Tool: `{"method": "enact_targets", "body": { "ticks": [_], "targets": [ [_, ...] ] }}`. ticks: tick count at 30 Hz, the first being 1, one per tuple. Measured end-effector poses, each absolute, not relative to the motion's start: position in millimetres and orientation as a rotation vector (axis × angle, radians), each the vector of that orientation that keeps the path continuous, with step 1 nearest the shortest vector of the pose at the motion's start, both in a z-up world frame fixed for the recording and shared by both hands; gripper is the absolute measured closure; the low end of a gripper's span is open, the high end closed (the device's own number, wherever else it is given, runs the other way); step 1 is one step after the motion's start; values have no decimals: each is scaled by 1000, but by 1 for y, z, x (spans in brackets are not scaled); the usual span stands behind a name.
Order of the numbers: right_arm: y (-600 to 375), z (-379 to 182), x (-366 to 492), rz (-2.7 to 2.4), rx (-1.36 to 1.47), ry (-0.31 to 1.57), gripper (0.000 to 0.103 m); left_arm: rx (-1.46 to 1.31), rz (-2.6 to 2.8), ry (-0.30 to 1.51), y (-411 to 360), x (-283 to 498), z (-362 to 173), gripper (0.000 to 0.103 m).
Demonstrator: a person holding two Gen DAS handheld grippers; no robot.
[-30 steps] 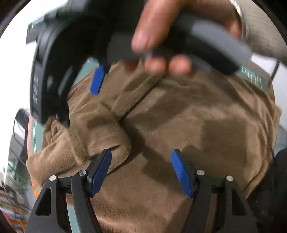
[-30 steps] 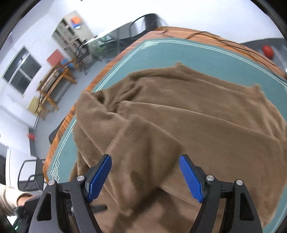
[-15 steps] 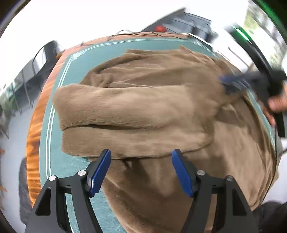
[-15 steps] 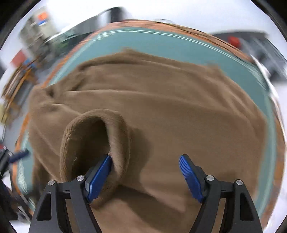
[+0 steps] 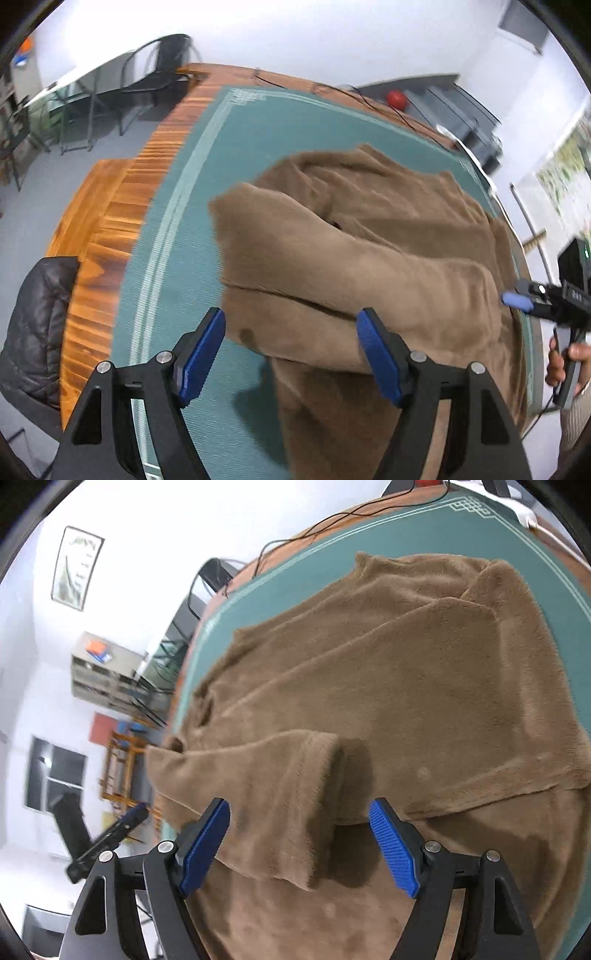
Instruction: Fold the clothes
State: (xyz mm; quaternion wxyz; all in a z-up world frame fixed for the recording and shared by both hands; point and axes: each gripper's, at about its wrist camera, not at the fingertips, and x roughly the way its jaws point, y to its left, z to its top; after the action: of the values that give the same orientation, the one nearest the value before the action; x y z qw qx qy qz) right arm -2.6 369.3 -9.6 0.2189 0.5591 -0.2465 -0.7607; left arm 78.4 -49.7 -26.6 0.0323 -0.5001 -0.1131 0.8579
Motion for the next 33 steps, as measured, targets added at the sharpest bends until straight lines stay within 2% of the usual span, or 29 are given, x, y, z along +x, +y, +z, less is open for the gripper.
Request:
{"method": "enact_targets", "body": {
  "ticks": [6, 9, 11, 12, 15, 18, 22, 27, 29, 33],
  "targets": [
    [361, -22, -19, -2027, 1538, -772, 24, -1544, 2706, -439, -80, 63, -24, 25],
    [347, -41, -29, -1987, 1603, -755, 43, -1588, 2698, -472, -90, 48, -31, 25],
    [334, -52, -35, -1976, 1642, -710, 46, -1616, 2661, -516, -95, 37, -39, 25],
    [327, -54, -35, -1985, 1646, -666, 53, -1631, 2636, -542, -97, 31, -43, 25],
    [312, -51, -35, -2023, 1635, -551, 74, -1663, 2568, -586, -98, 16, -55, 25],
    [306, -35, -34, -2080, 1570, -480, 85, -1699, 2506, -634, -95, 1, -65, 25],
    [312, 18, -32, -2215, 1363, -443, 87, -1649, 2518, -719, -93, -12, -57, 25],
    [348, 92, -28, -2456, 1107, -421, 87, -1514, 2613, -619, -80, -23, -22, 25],
    [365, 96, -34, -2524, 1110, -396, 87, -1508, 2608, -568, -72, -29, -17, 25],
    [383, 63, -47, -2545, 1260, -401, 87, -1559, 2587, -451, -54, -38, -26, 25]
  ]
}}
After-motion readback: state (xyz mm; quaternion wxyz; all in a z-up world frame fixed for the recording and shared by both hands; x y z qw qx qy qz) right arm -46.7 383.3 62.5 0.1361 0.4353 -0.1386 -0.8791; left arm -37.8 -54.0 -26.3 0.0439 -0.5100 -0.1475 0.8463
